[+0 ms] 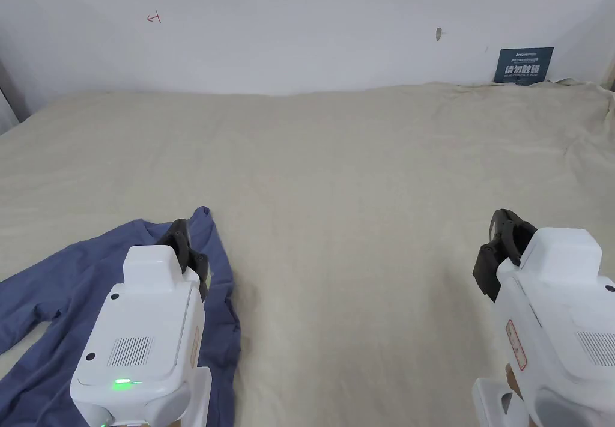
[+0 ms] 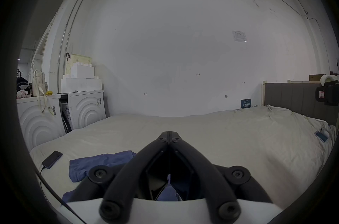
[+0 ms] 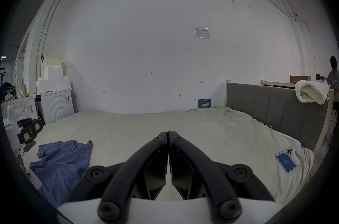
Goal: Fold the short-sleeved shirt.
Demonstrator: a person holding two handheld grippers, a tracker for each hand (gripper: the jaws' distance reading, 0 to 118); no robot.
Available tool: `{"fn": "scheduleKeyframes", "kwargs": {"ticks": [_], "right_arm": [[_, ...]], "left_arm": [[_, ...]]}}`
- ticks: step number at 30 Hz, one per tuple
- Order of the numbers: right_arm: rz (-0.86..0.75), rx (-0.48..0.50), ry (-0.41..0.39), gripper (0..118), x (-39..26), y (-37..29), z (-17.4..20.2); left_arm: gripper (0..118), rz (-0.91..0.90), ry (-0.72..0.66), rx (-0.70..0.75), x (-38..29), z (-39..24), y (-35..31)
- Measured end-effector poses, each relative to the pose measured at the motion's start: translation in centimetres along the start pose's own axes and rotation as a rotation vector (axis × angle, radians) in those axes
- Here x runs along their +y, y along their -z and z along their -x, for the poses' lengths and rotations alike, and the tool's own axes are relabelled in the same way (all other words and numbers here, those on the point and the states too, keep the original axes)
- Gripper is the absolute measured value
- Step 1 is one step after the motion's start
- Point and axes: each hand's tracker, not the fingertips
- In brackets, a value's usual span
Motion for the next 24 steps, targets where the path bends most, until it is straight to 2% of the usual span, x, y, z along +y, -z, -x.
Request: {"fn": "scheduleKeyframes", "kwargs": {"ticks": [12,17,24], "right_arm": [[-0.007,0.009,-0.022,1,0.2,0.2,0.6],[-0.013,0.042,-0.043,1,0.4,0.6,2.3],[-0.023,0.141,-0.059,1,0.4,2.0,6.3]], "left_arm": [[0,-0.005,-0.012,0.013,0.0,0.6,-0.1],[0,-0.006,-0.012,0.050,0.1,2.3,-0.5],[0,-0.012,-0.006,0.149,0.2,6.7,-2.1]]}}
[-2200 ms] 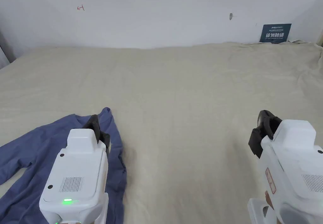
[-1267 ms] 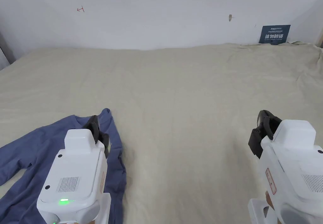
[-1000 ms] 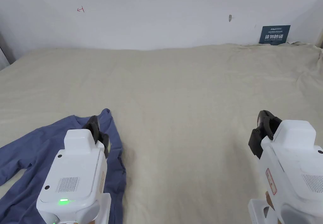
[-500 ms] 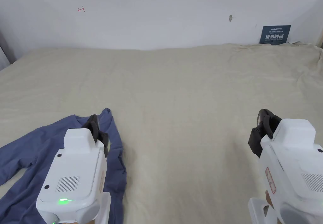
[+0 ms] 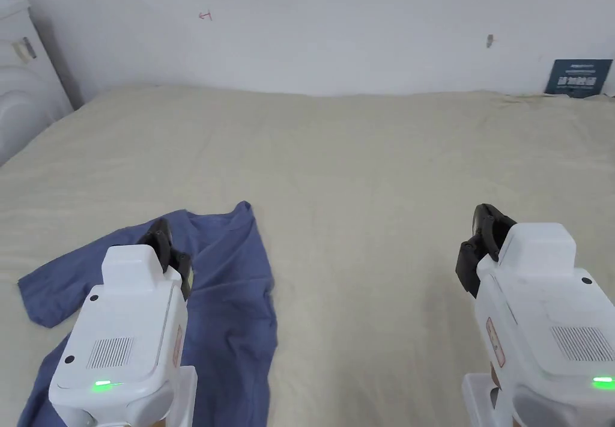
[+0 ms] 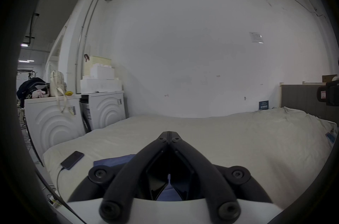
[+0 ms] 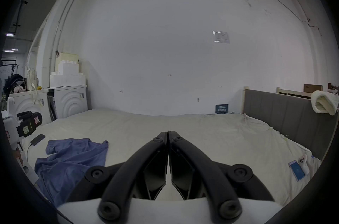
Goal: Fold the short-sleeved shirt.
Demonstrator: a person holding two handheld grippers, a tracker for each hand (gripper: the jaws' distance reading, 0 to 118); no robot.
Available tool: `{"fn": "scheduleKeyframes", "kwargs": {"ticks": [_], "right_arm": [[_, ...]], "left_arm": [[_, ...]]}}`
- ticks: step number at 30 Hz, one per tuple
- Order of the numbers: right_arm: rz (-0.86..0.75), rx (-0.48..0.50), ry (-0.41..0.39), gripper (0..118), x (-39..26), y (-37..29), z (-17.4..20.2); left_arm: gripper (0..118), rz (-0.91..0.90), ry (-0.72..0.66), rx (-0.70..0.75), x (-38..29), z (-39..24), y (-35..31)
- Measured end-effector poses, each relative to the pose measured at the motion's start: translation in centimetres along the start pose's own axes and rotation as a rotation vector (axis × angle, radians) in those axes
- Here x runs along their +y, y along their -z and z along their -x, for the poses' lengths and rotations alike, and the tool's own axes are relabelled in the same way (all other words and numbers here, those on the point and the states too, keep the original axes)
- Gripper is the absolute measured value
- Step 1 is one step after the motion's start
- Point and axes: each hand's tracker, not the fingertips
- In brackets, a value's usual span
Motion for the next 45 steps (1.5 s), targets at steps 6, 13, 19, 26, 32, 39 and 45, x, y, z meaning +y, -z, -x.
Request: {"fn": "scheduleKeyframes", "kwargs": {"ticks": [6,13,19,26,32,39,45], "right_arm": [[-0.007,0.102,0.006,1,0.0,1.6,4.1],[-0.002,0.225,0.004,1,-0.3,2.6,9.2],[0.008,0.316,-0.003,1,-0.7,2.9,13.1],[0.024,0.374,-0.011,1,-1.2,2.8,15.4],[0.029,0.372,-0.005,1,-1.3,2.8,15.5],[0.027,0.352,-0.005,1,-1.0,3.1,14.8],[0.026,0.326,-0.014,1,-0.9,3.8,13.7]], "left_arm": [[0,0.004,0.017,0.105,0.1,4.8,-1.4],[0,0.015,0.017,0.229,-0.1,10.0,-3.6],[0,0.028,0.015,0.318,-0.4,13.5,-5.5],[0,0.043,0.016,0.372,-0.9,15.7,-6.9],[0,0.052,0.016,0.383,-1.1,16.0,-6.9],[0,0.062,0.008,0.346,-1.1,15.2,-5.5],[0,0.143,-0.010,0.244,-1.1,14.1,-2.2]]}}
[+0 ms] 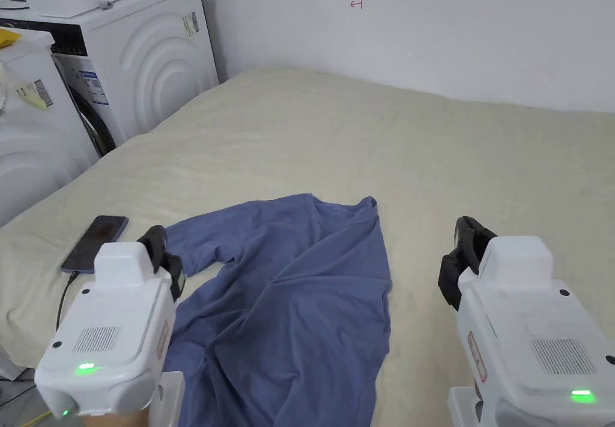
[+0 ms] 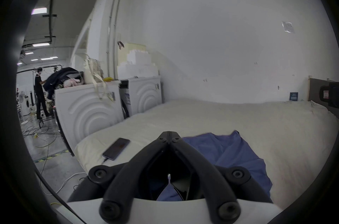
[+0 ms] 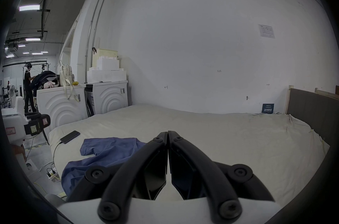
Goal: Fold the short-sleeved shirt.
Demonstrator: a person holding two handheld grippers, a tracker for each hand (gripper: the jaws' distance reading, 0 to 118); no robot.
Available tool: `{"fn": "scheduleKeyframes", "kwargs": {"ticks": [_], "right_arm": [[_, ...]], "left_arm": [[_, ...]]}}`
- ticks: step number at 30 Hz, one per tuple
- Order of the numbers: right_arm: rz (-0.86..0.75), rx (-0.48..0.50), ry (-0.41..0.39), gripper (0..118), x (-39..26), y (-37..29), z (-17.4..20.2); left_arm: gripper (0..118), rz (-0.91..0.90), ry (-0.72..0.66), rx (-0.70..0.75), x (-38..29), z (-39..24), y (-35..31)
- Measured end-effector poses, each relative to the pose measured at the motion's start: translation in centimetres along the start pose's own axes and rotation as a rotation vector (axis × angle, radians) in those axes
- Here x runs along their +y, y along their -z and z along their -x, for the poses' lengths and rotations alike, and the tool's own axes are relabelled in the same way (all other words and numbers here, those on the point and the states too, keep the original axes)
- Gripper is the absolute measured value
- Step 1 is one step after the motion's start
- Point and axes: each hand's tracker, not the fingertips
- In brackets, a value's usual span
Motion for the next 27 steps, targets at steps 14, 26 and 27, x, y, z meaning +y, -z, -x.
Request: {"fn": "scheduleKeyframes", "kwargs": {"ticks": [14,26,27], "right_arm": [[0.052,-0.080,0.010,1,-1.5,1.0,-2.9],[0.110,-0.158,0.009,1,-3.2,0.2,-6.6],[0.115,-0.166,0.011,1,-3.3,0.1,-6.9]], "left_arm": [[2,0.640,0.023,-0.224,-3.0,-6.6,14.1],[112,0.964,0.079,-0.229,-7.8,-9.2,19.3],[112,0.979,0.089,-0.234,-8.4,-9.2,19.6]]}}
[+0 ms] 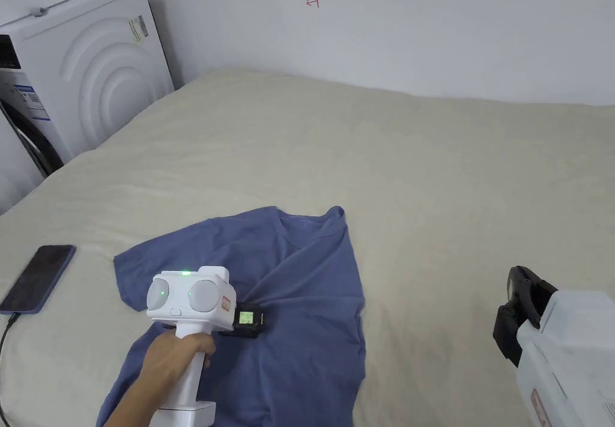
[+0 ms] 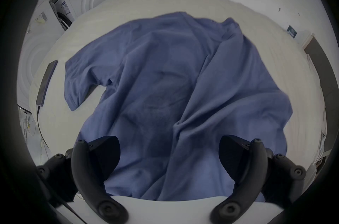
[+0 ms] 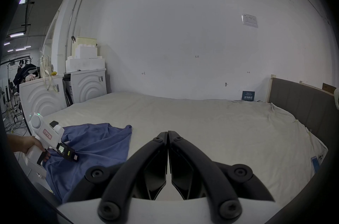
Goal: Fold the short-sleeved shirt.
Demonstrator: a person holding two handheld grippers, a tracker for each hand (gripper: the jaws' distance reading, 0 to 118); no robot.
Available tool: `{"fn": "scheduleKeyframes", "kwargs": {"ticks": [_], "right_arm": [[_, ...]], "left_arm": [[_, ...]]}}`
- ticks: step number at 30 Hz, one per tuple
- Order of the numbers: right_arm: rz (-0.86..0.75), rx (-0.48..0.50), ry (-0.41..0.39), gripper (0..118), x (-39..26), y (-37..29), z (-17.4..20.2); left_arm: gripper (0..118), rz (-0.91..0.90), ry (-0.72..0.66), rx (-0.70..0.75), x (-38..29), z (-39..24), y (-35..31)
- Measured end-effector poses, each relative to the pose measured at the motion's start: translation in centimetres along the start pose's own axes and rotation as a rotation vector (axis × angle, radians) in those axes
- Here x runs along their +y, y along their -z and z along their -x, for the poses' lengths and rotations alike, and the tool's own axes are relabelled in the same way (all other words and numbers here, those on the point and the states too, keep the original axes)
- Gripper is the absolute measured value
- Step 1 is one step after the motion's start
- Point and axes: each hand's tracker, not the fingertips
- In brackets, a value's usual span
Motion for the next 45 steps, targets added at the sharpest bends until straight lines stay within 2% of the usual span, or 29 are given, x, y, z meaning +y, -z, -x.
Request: {"fn": "scheduleKeyframes", "kwargs": {"ticks": [2,3,5,6,7,8,9,10,13,19,25,28,32,35,45], "right_arm": [[0.008,-0.012,0.003,1,-0.2,0.0,-0.6],[0.011,-0.018,0.004,1,-0.3,-0.1,-0.8],[0.018,-0.028,0.003,1,-0.5,-0.1,-1.2],[0.020,-0.032,0.004,1,-0.5,-0.2,-1.5],[0.021,-0.036,0.006,1,-0.6,-0.3,-1.7],[0.023,-0.038,0.009,1,-0.6,-0.3,-1.8],[0.025,-0.040,0.011,1,-0.6,-0.3,-2.0],[0.025,-0.042,0.012,1,-0.6,-0.3,-2.2],[0.020,-0.045,0.015,1,-0.3,-0.7,-2.7],[-0.019,-0.060,0.011,1,0.6,-2.3,-4.4],[-0.054,-0.090,0.009,1,1.3,-4.2,-6.6],[-0.072,-0.116,0.020,1,1.6,-5.4,-7.9],[-0.094,-0.158,0.033,1,1.8,-6.8,-9.8],[-0.105,-0.191,0.034,1,2.0,-8.0,-11.2],[-0.131,-0.321,0.048,1,2.2,-11.2,-15.7]], "left_arm": [[107,0.029,0.003,0.002,0.1,0.0,0.7],[95,0.037,-0.008,-0.004,0.1,-0.1,0.9],[51,0.036,-0.016,-0.031,-0.5,-0.7,-0.7],[47,0.046,-0.026,-0.063,-0.6,-1.0,-0.8],[38,0.041,-0.019,-0.044,-0.8,-1.5,-0.9],[20,0.032,-0.001,-0.033,-0.1,-0.8,0.1],[7,0.033,0.026,-0.037,0.0,-1.1,0.0],[2,0.040,0.038,-0.054,0.1,-1.4,0.0],[0,0.025,0.039,-0.047,-0.2,-1.9,-0.4],[0,-0.125,0.058,-0.071,0.5,-2.3,-4.1],[0,-0.252,0.167,-0.077,3.1,-5.5,-8.8],[0,-0.304,0.180,-0.148,5.4,-7.8,-11.3],[0,-0.388,0.307,-0.179,7.4,-13.1,-15.1],[0,-0.439,0.357,-0.255,8.3,-17.1,-17.4],[0,-0.511,0.538,-0.484,6.6,-29.6,-22.1]]}}
